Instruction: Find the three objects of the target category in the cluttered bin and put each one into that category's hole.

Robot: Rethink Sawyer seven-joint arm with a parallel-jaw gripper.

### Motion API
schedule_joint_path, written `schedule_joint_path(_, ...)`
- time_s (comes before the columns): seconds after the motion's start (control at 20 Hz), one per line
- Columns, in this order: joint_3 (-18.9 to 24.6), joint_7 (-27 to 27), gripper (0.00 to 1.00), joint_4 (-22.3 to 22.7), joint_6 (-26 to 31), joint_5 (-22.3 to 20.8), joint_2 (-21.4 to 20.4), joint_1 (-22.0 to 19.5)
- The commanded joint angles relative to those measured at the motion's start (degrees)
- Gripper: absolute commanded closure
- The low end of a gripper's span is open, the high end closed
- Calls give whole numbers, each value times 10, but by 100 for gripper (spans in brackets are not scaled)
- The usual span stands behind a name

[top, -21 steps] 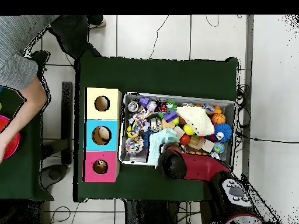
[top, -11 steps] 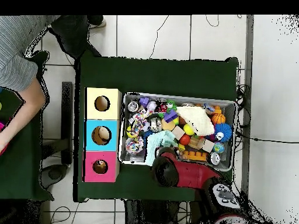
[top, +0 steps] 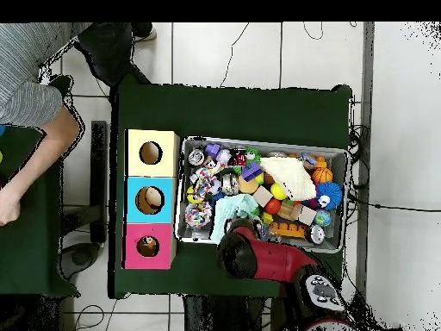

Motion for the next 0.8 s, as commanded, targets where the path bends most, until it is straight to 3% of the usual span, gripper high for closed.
schedule_joint_path(0.05,24,107,100,-2,80,49,9,22)
schedule_joint_path(0.25,26,90,100,-47,117,68,8,41)
schedule_joint_path(0.4,38,70,100,-116,125,77,49,49)
schedule_joint_path(0.55,63,48,100,-163,127,71,83,36)
schedule_joint_path(0.8,154,-52,100,-286,190,30,163,-20)
